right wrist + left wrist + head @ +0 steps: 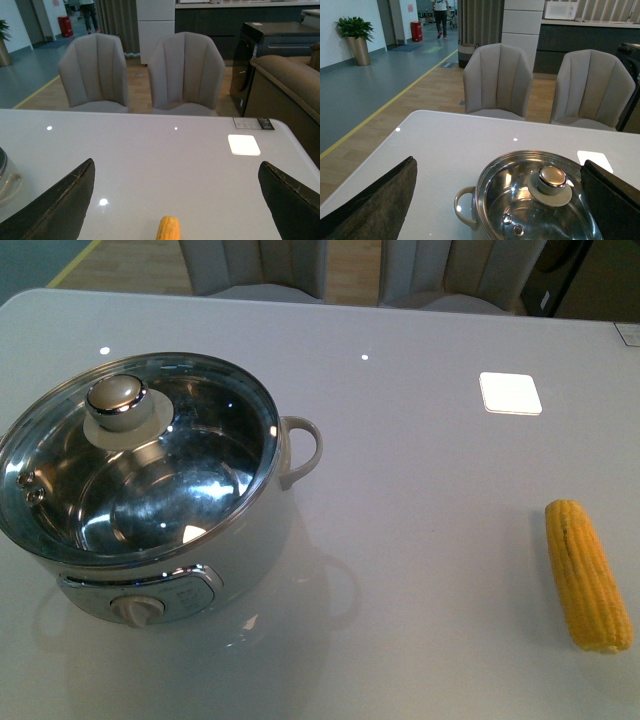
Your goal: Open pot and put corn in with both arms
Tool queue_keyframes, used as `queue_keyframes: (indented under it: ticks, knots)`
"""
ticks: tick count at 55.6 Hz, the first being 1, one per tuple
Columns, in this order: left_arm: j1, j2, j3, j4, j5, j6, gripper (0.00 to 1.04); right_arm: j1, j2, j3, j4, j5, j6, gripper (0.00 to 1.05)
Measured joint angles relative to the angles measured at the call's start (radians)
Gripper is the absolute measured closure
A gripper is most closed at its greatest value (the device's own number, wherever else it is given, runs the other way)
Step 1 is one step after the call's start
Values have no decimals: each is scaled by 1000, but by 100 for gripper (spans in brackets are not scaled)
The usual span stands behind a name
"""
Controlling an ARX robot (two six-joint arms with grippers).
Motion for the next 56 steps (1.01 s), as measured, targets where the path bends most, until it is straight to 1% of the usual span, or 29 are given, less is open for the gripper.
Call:
queue_keyframes:
  ticks: [43,44,47,50,52,56]
  knots:
    - [1,2,1,-2,3,-3,7,0,0,0,0,0,0,9]
    - [4,8,4,-14,14,-11,7,0,0,0,0,0,0,9]
    - [19,106,78,-189,107,-82,7,0,0,0,0,0,0,9]
    - [19,229,137,-288,146,-134,7,0,0,0,0,-2,0,9]
    - [15,290,153,-294,153,-159,7,0,0,0,0,-2,0,9]
    - [2,391,179,-258,158,-192,7,0,0,0,0,-2,0,9]
